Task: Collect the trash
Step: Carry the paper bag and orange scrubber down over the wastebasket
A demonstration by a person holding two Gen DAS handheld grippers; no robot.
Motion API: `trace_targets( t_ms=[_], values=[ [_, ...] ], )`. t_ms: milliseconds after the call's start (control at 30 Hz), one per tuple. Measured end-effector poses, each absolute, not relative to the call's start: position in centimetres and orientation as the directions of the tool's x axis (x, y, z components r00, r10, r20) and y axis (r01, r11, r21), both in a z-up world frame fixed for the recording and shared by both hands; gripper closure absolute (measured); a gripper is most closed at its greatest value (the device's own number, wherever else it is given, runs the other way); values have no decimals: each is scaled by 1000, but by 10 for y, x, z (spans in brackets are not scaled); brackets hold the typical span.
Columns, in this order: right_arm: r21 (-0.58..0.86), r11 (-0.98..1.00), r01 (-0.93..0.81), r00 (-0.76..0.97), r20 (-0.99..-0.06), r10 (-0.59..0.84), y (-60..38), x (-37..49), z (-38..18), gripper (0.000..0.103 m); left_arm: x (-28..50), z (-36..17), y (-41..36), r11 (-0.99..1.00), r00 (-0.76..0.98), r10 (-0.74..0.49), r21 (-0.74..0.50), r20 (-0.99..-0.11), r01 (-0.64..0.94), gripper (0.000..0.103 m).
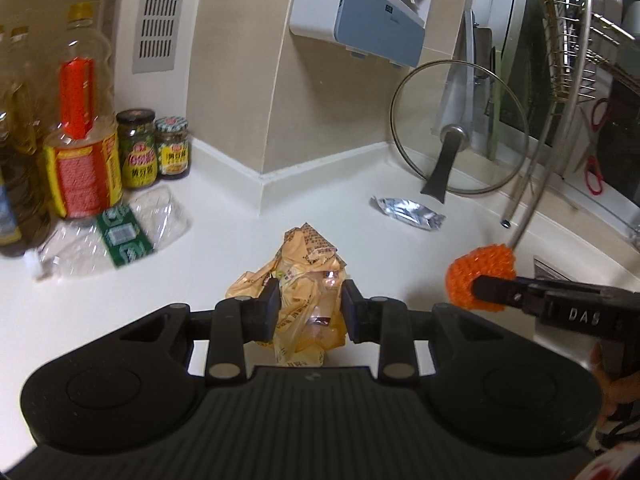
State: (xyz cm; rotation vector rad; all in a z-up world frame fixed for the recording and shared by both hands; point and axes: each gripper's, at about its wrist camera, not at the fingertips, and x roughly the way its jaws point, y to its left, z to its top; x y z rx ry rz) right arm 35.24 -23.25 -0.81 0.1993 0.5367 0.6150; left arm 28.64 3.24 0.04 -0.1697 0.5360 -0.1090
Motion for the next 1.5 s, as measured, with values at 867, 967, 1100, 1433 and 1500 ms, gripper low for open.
trace_targets(
  t_ms=[867,967,1100,1433,1500],
  values=[
    [332,789,-517,483,-647,589,-197,214,-107,69,157,-108,43,957,694,-210,-291,-688,0,74],
    [321,795,-515,462,-677,572,-193,210,-125,69,152,-125,46,953,669,-209,-303,-714,-25,74],
    [310,802,-510,440,-708,553,-189,209,-148,69,150,-146,49,948,645,-206,-314,-736,-57,74],
    [302,820,-487,403,-755,518,-191,219,-193,69,168,-195,46,942,588,-208,-322,-782,-94,74],
    [294,824,-485,407,-758,510,-188,222,-200,69,174,-204,45,941,577,-208,-322,-790,-102,73]
  ],
)
